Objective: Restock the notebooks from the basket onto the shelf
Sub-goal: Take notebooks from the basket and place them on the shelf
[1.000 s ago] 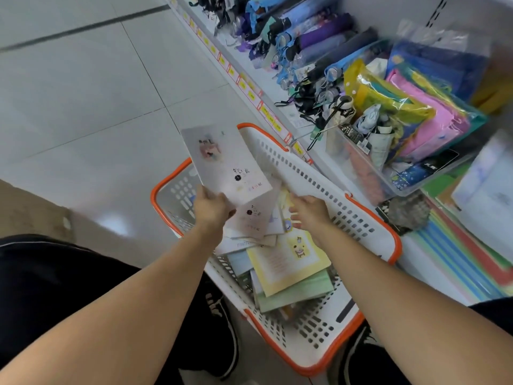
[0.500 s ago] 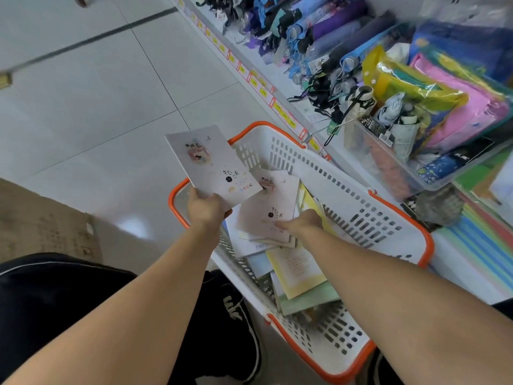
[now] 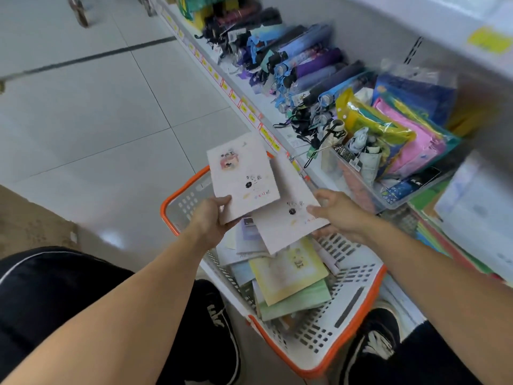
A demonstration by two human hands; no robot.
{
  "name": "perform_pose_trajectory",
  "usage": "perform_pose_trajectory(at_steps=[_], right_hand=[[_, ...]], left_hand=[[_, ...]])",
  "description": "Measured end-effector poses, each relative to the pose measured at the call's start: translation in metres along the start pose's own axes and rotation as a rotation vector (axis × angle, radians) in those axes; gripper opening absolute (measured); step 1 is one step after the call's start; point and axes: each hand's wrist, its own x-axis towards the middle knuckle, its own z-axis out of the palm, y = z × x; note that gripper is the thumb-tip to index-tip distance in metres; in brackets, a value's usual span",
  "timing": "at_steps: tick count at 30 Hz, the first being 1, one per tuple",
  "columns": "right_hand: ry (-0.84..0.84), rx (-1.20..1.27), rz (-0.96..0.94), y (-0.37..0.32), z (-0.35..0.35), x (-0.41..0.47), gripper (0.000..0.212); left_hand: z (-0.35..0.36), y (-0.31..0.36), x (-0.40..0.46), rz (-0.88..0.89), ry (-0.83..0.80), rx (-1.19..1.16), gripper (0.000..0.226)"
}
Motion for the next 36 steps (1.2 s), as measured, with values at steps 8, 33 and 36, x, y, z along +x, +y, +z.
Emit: perform_pose_trajectory(at_steps=[8,33,36], right_hand=[[0.063,0.335,-0.378,-0.127,-0.029,-0.064,0.023],[0.594,0.796,-0.47,-0.396,-0.225,-0.063,0.042],[0.686,0.494,-0.371,-0.391,-0.24,-0.039,0.035]], left_hand=[[0.128,0.065,-0.063,0.368,-0.268,0.275,0.016],[0.369,0.228,-0.144,0.643,-0.561,0.435,0.03],[0.359,0.229,-0.13,0.644,-0.526,0.462,0.014]])
